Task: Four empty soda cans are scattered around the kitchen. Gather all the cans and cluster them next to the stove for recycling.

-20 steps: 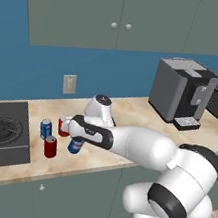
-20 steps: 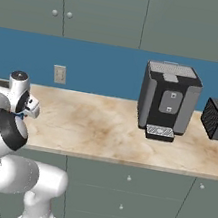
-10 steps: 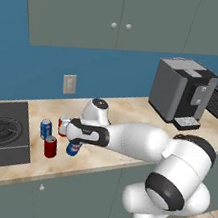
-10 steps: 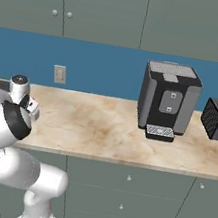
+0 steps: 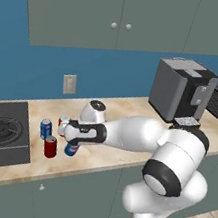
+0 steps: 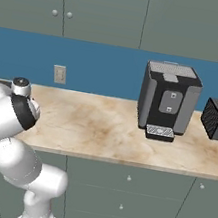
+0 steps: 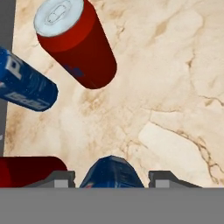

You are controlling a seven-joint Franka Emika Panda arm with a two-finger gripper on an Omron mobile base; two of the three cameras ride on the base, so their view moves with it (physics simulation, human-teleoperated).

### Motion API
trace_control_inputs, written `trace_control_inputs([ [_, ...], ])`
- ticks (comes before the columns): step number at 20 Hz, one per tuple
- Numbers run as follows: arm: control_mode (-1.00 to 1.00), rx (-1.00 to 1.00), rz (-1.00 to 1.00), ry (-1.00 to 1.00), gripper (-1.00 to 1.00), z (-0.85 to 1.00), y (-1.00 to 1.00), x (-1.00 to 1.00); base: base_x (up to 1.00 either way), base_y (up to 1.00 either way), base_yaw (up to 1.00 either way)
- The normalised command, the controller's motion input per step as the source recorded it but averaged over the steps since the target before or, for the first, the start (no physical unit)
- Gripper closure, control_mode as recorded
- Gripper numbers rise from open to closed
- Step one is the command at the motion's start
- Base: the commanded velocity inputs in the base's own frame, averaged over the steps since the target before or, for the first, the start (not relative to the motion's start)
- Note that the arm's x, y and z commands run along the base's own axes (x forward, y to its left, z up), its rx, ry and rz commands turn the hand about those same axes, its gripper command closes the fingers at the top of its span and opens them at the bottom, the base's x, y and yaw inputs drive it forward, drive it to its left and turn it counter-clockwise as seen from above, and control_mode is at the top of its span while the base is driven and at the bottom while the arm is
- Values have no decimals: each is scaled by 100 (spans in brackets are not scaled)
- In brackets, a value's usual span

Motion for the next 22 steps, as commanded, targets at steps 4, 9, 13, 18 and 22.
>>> trace_control_inputs([
  [4,-100,0,0,0,100,-11,10,17,0,0,0],
  [9,-100,0,0,0,100,-9,7,17,0,0,0],
  [13,-100,0,0,0,100,-9,6,17,0,0,0],
  [18,-100,0,0,0,100,-13,8,4,0,0,0],
  [22,-100,0,0,0,100,-19,11,-2,0,0,0],
])
